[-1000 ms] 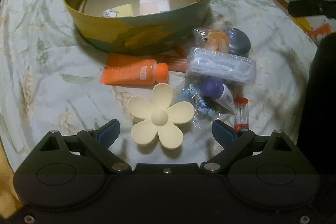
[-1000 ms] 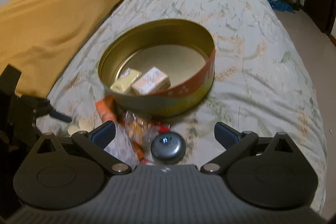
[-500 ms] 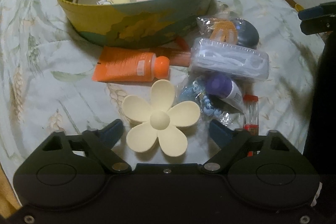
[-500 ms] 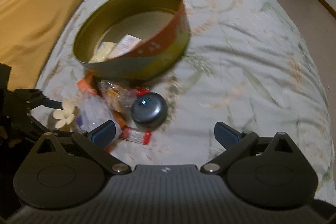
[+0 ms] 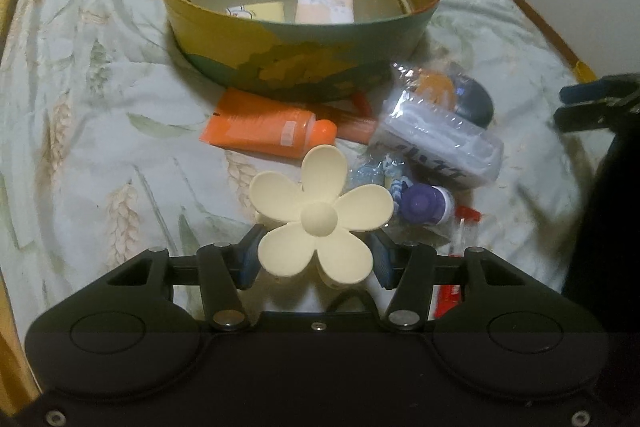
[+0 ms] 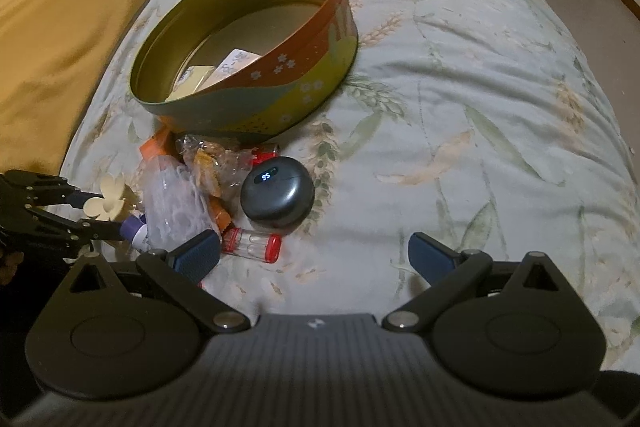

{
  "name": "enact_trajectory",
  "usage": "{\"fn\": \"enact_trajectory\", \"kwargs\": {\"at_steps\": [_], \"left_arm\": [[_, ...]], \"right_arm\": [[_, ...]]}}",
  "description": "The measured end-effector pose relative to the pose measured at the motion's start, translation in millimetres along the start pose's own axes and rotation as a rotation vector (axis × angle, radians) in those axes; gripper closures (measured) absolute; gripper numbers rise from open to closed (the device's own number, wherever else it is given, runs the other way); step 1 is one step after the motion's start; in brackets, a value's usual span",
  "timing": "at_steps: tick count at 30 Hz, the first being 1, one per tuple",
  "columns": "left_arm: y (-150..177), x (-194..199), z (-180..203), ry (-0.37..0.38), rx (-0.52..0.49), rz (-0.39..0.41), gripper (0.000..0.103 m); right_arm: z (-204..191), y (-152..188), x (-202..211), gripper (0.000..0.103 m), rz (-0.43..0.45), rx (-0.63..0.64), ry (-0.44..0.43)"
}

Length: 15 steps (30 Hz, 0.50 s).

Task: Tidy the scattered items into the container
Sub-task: 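Grasp the cream flower hair clip with the left gripper and lift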

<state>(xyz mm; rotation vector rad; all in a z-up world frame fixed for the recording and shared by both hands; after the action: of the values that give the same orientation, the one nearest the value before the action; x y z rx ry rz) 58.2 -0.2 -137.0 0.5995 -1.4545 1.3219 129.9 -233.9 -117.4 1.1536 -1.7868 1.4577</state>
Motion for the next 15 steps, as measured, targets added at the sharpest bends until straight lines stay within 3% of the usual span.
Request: {"fn": "enact_trajectory", "kwargs": {"at_steps": [15], "left_arm": [[-10.9, 50.8, 18.1, 0.025, 0.011, 0.12, 0.053]], "right_arm": [[-5.5, -0.1, 0.9, 0.0, 0.018, 0.009, -0.021]]}}
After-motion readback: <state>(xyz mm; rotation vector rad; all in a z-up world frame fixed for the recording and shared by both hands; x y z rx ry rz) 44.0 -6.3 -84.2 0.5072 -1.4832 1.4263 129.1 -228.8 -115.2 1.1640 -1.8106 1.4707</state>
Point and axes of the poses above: each gripper's, at about its wrist camera, not at the fingertips, and x roughly against the way its jaws point, z to its right, y to its underside, the point moved 9 cm from there along -x, roughly the way its jaws point
